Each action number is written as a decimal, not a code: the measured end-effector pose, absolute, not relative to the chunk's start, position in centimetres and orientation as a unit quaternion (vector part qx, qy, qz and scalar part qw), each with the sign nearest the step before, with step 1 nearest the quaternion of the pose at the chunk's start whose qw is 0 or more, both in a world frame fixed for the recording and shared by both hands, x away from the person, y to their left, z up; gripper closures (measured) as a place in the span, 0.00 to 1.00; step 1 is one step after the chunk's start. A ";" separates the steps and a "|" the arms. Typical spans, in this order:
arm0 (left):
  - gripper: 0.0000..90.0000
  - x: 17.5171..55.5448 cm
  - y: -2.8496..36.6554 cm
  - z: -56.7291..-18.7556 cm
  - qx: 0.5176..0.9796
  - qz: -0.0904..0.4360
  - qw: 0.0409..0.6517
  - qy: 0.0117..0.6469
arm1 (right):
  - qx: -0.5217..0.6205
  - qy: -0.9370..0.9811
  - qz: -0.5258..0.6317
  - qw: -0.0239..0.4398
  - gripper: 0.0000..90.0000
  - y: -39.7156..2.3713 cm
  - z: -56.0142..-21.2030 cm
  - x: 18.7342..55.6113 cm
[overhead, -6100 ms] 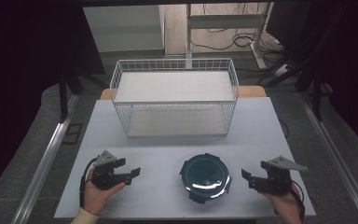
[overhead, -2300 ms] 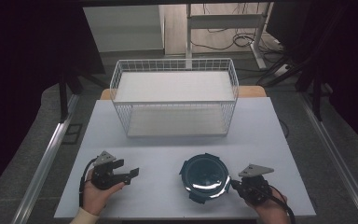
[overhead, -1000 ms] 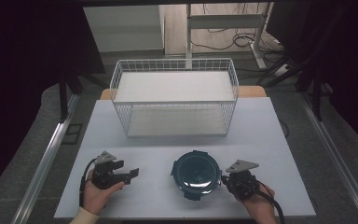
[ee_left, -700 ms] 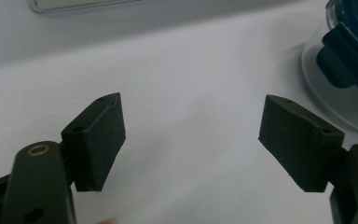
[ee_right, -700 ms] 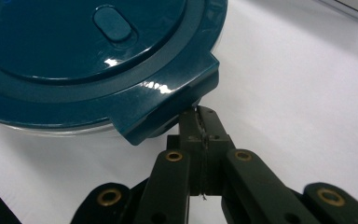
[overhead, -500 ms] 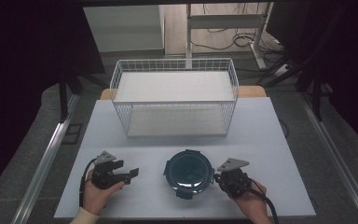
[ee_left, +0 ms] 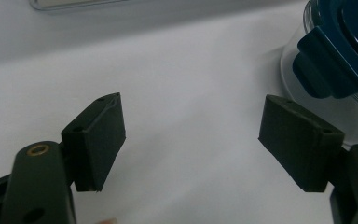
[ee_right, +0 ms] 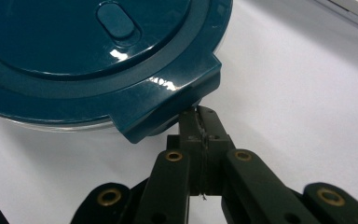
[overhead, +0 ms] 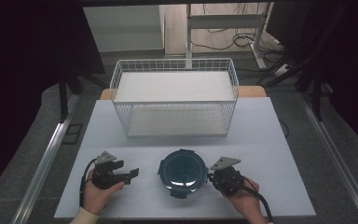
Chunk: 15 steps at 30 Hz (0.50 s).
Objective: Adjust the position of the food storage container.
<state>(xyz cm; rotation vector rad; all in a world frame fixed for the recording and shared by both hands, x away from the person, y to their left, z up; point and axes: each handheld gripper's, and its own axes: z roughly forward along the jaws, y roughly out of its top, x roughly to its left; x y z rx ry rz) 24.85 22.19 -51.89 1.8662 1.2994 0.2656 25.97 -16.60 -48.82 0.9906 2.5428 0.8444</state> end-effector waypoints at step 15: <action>0.24 24.9 22.3 -52.0 0.743 0.106 0.412 0.516 | 0.340 0.880 0.301 0.137 0.99 -16.8 -49.0 25.9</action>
